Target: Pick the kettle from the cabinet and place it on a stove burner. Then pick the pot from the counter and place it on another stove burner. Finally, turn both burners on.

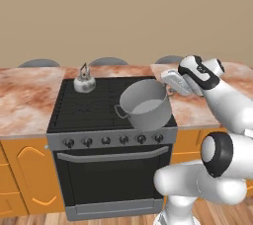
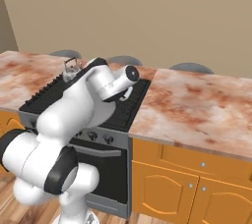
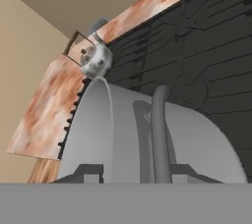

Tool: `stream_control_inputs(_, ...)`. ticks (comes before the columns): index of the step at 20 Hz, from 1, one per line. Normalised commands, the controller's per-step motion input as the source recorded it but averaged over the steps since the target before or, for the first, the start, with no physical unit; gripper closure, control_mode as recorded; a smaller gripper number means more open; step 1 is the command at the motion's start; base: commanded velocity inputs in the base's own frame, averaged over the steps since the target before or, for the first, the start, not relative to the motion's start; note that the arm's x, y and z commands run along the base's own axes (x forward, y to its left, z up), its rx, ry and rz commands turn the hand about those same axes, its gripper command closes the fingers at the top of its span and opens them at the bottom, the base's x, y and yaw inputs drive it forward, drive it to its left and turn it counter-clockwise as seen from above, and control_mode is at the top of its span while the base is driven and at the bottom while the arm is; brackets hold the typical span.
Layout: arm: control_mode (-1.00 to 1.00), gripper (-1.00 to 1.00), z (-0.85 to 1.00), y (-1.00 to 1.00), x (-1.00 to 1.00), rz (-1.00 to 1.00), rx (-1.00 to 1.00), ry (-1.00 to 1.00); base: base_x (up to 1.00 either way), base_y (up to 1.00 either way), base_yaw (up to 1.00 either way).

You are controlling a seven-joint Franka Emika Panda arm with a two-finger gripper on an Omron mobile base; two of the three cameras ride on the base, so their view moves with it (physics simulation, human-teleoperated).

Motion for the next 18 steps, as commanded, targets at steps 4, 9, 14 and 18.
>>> stream_control_inputs(4, -1.00, 1.00, 0.09, 0.54, 0.35, 0.00, 0.00, -0.02, 0.00, 0.00, 0.00)
stream_control_inputs(9, -1.00, 1.00, 0.13, 0.54, 0.29, 0.02, 0.00, -0.02, 0.00, 0.00, 0.00)
stream_control_inputs(14, -1.00, 1.00, 0.11, 0.54, 0.30, 0.01, 0.02, -0.01, 0.00, 0.00, 0.00)
stream_control_inputs(18, -1.00, 1.00, 0.03, 0.55, 0.29, 0.01, 0.02, 0.00, 0.00, 0.00, 0.00)
